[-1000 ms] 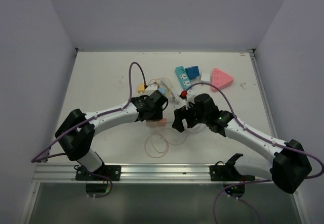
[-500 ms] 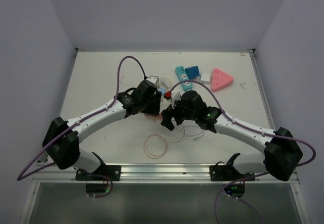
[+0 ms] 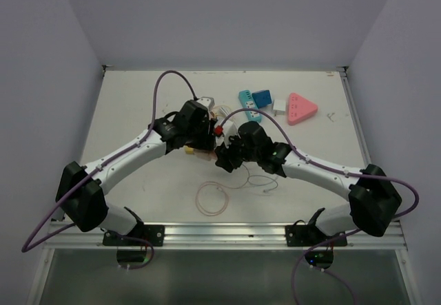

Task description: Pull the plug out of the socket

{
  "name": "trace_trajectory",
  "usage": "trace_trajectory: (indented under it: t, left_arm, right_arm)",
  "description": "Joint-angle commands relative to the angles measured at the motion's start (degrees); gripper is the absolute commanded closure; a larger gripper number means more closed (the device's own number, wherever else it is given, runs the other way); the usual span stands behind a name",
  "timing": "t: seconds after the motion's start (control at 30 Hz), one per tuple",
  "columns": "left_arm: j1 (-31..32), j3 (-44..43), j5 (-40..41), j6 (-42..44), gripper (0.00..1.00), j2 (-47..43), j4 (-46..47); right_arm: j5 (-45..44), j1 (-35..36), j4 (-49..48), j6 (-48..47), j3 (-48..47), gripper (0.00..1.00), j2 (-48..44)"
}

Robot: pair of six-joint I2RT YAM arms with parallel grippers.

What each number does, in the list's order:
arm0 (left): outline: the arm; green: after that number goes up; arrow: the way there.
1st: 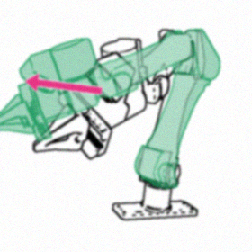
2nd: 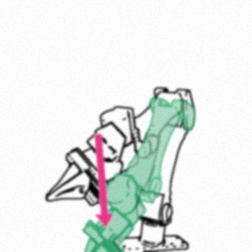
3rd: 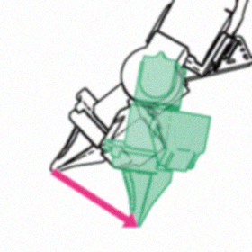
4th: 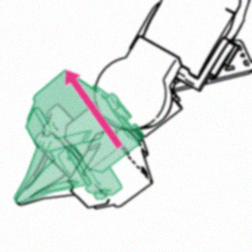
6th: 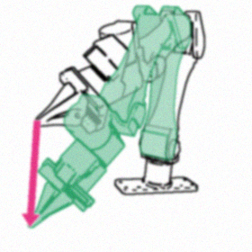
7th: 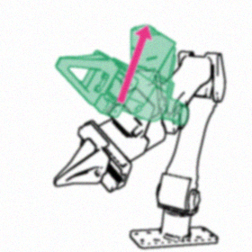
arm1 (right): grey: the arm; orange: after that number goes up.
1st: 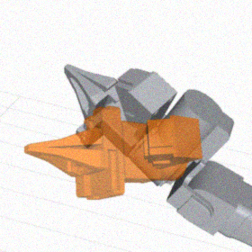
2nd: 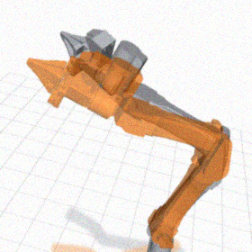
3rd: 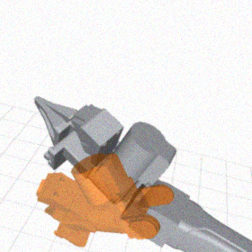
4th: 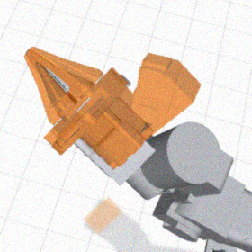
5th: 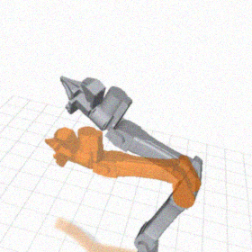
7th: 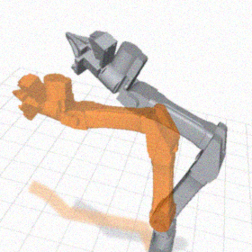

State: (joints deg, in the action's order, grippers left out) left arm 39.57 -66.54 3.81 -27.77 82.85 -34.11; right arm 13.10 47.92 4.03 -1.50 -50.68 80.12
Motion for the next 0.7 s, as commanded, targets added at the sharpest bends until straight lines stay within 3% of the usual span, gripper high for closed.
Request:
trace_trajectory:
  t: [0.0,0.1,0.23,0.33,0.67]
  left_arm:
    - [-0.9,-4.0,-1.5,1.6,1.00,-0.8,-0.9]
    - [-1.1,-4.1,-2.2,1.8,1.00,-0.6,-1.0]
    - [-1.3,-4.1,-1.4,2.6,1.00,-0.2,-1.3]
    - [-2.1,-4.1,-1.4,4.5,1.00,0.0,-2.3]
    - [-8.7,-5.8,-2.8,12.4,1.00,1.3,-6.2]
  right_arm:
    - [1.0,0.3,-3.6,-1.9,-2.1,0.51,0.0]
    - [1.9,0.5,-3.8,-2.1,-2.2,0.60,0.2]
    - [2.2,0.6,-3.8,-2.7,-1.5,0.86,-1.0]
    - [1.7,0.6,-3.7,-3.6,-0.3,1.00,-2.9]
    - [-3.0,0.7,1.1,-5.8,4.4,1.00,-8.6]
